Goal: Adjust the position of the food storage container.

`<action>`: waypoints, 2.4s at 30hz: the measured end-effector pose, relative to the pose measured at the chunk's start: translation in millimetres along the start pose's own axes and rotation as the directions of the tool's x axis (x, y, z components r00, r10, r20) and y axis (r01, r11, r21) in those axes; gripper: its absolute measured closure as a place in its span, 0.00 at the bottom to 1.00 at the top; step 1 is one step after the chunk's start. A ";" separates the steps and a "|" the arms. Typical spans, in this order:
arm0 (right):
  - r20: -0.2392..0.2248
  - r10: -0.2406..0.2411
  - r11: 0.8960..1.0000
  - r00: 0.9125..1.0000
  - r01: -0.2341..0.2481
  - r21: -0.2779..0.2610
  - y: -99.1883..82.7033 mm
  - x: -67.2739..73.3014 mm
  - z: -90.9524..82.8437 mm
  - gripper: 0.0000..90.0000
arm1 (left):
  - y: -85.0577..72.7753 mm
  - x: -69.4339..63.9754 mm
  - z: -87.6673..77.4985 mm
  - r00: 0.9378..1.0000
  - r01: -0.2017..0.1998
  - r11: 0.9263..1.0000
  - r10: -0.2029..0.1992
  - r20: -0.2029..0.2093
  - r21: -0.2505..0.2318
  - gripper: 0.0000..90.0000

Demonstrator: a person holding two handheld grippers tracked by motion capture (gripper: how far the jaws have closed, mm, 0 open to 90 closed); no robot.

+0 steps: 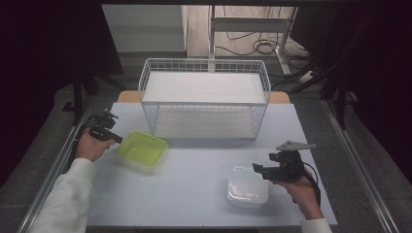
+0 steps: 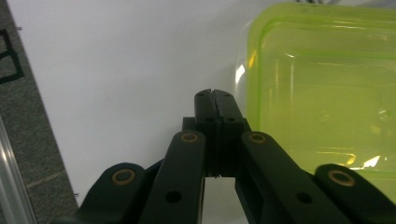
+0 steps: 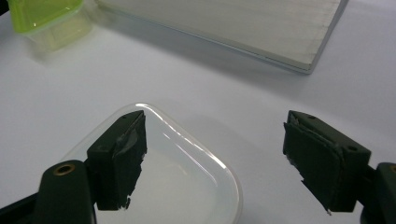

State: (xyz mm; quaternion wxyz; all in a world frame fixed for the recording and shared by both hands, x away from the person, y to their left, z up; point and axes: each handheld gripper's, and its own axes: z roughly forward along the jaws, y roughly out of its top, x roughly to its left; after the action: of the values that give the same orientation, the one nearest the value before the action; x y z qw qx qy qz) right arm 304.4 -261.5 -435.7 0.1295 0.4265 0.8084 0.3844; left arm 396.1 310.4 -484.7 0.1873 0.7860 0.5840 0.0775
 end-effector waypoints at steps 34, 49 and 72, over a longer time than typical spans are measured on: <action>-0.012 -0.015 1.000 1.000 0.015 -0.005 3.6 6.1 -1.4 0.23 | -15.4 -95.4 9.2 0.965 -0.169 0.986 0.166 0.202 0.001 1.00; -0.014 -0.013 1.000 1.000 0.013 -0.001 3.0 4.8 -0.2 0.23 | -13.6 -135.8 17.2 0.932 -0.206 0.978 0.202 0.302 -0.017 1.00; -0.058 -0.019 0.998 0.998 0.016 -0.055 25.3 13.9 -1.3 0.22 | -25.5 -130.8 -29.3 0.950 -0.072 0.970 0.137 0.279 -0.233 0.62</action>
State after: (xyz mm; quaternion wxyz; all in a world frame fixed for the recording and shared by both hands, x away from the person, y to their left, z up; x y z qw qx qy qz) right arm 310.3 -242.7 -414.7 0.1206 0.4042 0.8049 0.4173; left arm 323.4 198.9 -454.9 0.3531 0.7931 0.4950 0.0343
